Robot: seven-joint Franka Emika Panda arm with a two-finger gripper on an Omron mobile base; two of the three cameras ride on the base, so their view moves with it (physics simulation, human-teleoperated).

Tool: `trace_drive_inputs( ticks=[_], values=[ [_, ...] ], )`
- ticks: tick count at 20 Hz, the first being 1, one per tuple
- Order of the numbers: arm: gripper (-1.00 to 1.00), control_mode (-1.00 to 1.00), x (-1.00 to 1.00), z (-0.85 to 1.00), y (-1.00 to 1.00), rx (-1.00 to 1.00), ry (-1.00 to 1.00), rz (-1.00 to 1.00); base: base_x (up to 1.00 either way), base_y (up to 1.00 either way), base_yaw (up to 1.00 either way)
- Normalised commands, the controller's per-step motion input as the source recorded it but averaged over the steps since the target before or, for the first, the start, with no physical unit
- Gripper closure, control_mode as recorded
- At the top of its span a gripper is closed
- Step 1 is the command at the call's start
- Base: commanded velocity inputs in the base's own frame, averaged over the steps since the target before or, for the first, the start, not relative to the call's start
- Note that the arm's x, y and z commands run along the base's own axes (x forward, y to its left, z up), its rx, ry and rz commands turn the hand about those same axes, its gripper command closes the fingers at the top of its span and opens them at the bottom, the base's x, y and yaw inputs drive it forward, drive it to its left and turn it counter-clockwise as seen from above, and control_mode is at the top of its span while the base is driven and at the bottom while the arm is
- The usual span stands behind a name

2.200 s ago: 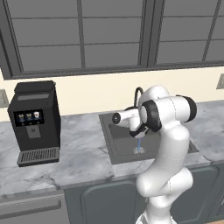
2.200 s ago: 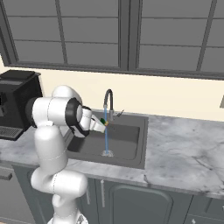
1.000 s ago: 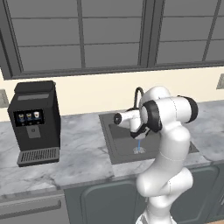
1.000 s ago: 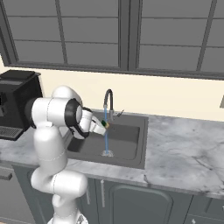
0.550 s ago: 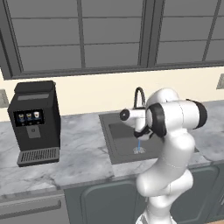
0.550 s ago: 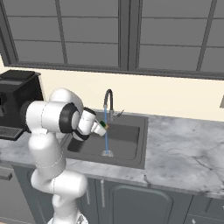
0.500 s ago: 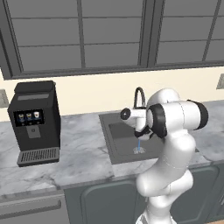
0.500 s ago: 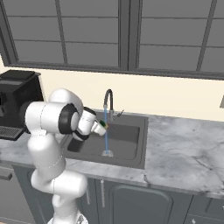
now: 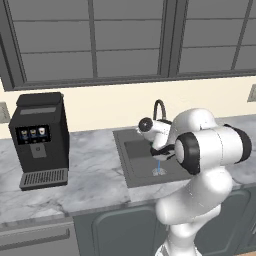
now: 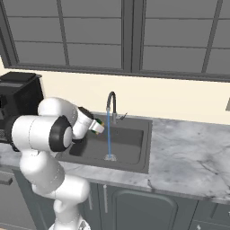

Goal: Soak the sponge with water for a few seconds and then drop it inside the sink.

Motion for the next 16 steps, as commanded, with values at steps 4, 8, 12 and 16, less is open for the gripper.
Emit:
trace_drive_inputs(
  ticks=[4, 8, 12, 16],
  values=[
    [1.00, -1.00, -0.25, 0.46, 0.39, 0.00, 0.02, 0.15, 0.00, 0.00, 0.00],
    [1.00, -1.00, -0.26, 0.39, 0.15, 0.00, 0.08, 0.18, 0.00, 0.00, 0.00],
    [1.00, -1.00, -0.22, 0.44, 0.00, 0.02, 0.16, 0.22, 0.00, 0.00, 0.00],
    [1.00, -1.00, -0.24, 0.44, 0.00, 0.04, 0.15, 0.24, 0.00, 0.00, 0.00]
  ],
)
